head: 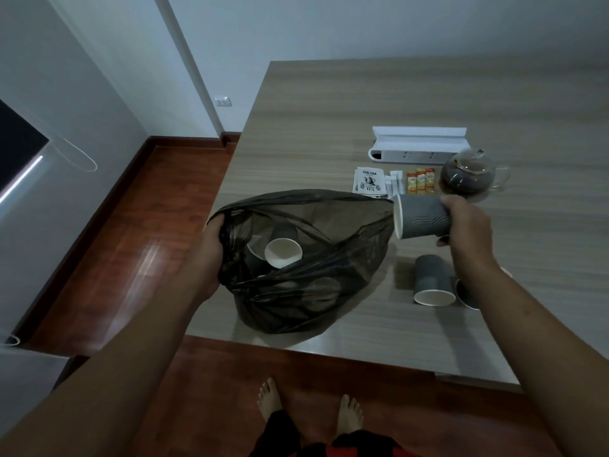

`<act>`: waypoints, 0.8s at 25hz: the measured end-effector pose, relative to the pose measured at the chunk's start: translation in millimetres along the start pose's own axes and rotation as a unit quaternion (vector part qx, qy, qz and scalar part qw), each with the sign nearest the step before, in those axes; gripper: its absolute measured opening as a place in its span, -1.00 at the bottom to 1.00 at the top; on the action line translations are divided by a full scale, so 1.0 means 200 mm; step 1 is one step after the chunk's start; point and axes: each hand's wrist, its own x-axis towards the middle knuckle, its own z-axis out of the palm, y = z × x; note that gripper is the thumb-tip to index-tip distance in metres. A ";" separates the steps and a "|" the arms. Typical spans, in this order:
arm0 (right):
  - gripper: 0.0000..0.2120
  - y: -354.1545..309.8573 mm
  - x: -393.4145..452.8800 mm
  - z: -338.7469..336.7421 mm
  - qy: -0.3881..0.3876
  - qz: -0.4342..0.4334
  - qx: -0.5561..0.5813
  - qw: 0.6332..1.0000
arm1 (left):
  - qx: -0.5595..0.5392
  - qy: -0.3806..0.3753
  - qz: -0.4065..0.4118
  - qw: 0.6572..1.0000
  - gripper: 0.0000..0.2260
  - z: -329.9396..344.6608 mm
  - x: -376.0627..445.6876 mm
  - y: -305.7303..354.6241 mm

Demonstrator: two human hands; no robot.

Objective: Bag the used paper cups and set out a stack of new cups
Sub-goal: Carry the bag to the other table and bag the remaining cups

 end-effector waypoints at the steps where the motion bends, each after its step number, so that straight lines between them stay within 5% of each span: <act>1: -0.71 -0.05 -0.05 0.06 -0.034 0.004 0.033 0.999 | 0.003 -0.003 -0.001 1.000 -0.62 0.00 0.00 0.01; 8: -0.74 -0.01 -0.30 0.69 -0.318 0.169 0.043 0.932 | 0.001 -0.002 0.006 1.000 -0.64 0.00 -0.02 0.03; 12: -0.58 0.04 -0.40 0.83 -0.376 0.031 -0.144 0.915 | 0.012 0.014 0.013 1.000 -0.64 -0.06 -0.04 0.03; 14: -0.55 0.04 -0.39 0.80 -0.322 -0.115 -0.265 0.901 | 0.006 0.025 0.011 1.000 -0.66 -0.10 -0.05 0.02; 17: -0.59 0.07 -0.25 0.61 -0.021 -0.295 -0.320 0.900 | 0.014 0.035 0.018 0.999 -0.67 -0.14 -0.07 0.00; 18: -0.46 0.07 -0.17 0.54 0.050 -0.264 -0.318 0.909 | 0.016 0.034 0.021 0.999 -0.67 -0.15 -0.07 0.00; 20: -0.17 0.10 -0.01 0.44 0.026 -0.077 -0.353 0.932 | 0.015 0.033 0.021 0.999 -0.66 -0.17 -0.08 0.00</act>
